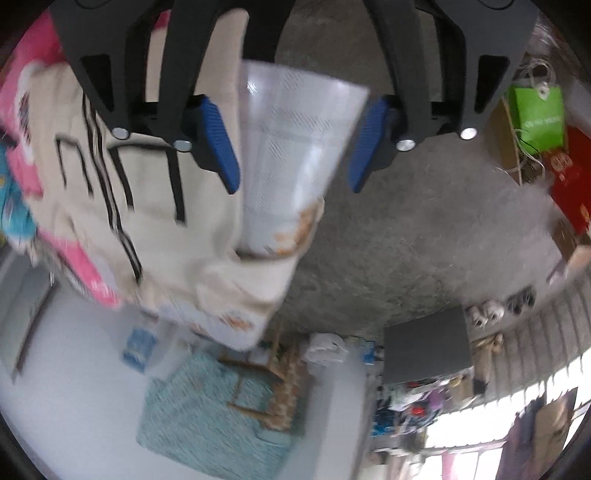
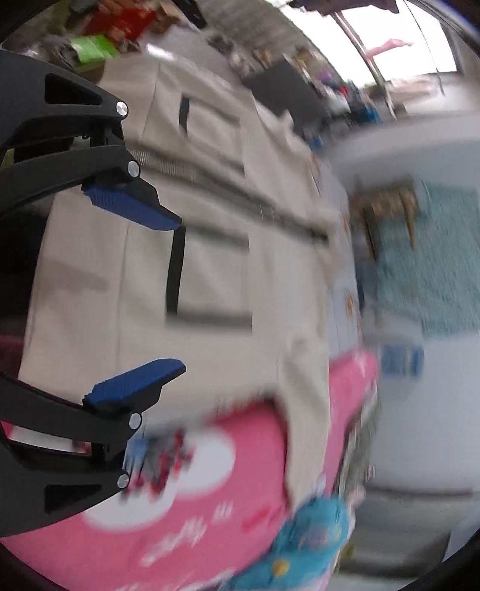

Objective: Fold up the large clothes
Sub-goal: 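Lift the gripped sleeve up off the bed with the left tool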

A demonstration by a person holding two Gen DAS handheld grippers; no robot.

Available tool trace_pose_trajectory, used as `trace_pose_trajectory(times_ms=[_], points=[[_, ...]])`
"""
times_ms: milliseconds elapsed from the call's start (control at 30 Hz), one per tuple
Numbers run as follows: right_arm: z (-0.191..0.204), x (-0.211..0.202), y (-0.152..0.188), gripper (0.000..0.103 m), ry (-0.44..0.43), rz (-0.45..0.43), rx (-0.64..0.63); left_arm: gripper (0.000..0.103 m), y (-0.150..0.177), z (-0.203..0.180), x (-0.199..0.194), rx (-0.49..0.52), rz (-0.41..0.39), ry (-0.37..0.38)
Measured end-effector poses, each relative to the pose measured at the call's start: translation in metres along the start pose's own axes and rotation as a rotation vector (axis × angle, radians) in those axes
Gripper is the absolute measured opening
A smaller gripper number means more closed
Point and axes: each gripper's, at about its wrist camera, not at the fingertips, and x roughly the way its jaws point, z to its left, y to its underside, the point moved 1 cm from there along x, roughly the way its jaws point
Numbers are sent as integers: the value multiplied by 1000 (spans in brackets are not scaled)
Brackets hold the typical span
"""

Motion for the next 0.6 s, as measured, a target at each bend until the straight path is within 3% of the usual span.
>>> trace_pose_trajectory(times_ms=[200,333,400,467,600], points=[[112,61,-16,79,-177,100,-174,69,-23,98,47,-281,-7,84],[173,99,-13,79,-187,175,-315,69,-4,184,134,-562,110,156],[190,116,-14,79,-169,199,-354,69,17,217,175,-716,167,242],[199,130,-15,79,-163,218,-365,69,47,245,228,-910,237,380],[212,156,-16,79,-135,271,-377,70,101,245,314,-1140,339,590]])
